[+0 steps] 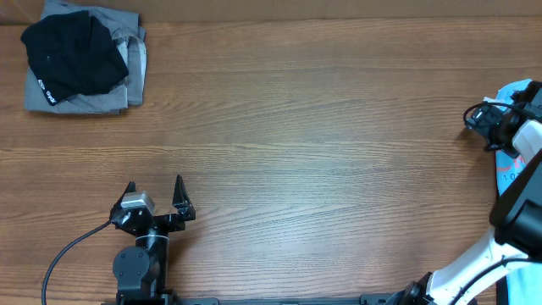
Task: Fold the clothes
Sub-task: 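Reach the right gripper to the light-blue T-shirt at the right edge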
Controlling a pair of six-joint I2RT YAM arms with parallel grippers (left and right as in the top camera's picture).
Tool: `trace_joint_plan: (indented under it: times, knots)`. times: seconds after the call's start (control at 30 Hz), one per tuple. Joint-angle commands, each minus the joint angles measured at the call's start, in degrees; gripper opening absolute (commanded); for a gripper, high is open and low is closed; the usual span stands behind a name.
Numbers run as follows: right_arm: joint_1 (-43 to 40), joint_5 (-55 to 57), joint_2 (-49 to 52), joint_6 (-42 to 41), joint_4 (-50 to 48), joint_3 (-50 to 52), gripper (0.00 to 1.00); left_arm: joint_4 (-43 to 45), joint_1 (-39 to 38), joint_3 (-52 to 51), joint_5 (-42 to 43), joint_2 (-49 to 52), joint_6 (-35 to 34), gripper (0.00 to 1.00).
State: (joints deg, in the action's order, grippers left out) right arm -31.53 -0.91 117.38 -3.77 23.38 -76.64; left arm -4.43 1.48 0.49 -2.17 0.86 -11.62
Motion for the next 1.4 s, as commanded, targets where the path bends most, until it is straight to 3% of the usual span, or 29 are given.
trace_joint_plan:
  times: [0.0, 0.93, 1.0, 1.1, 1.2, 1.37]
  knots:
    - [0.3, -4.6, 1.9, 2.6, -1.9, -2.3, 0.96, 0.2, -0.3, -0.2, 0.3, -0.6, 1.2, 1.0]
    - [2.9, 3.9, 7.0, 4.2, -3.6, -2.2, 0.97, 0.2, -0.3, -0.2, 0.3, -0.6, 1.2, 1.0]
    - [2.9, 3.9, 7.0, 4.2, -3.6, -2.2, 0.91, 0.2, -0.3, -0.2, 0.3, -0.6, 1.2, 1.0]
    - [2.9, 3.9, 7.0, 4.2, -3.5, -2.3, 0.64, 0.2, -0.3, -0.2, 0.3, -0.6, 1.2, 1.0]
    - [2.9, 3.9, 7.0, 3.7, -3.4, -2.3, 0.48, 0.2, -0.3, -0.2, 0.3, -0.6, 1.2, 1.0]
    - [2.9, 4.6, 7.0, 3.6, -3.1, -2.3, 0.35, 0.2, -0.3, -0.2, 0.3, -0.6, 1.2, 1.0]
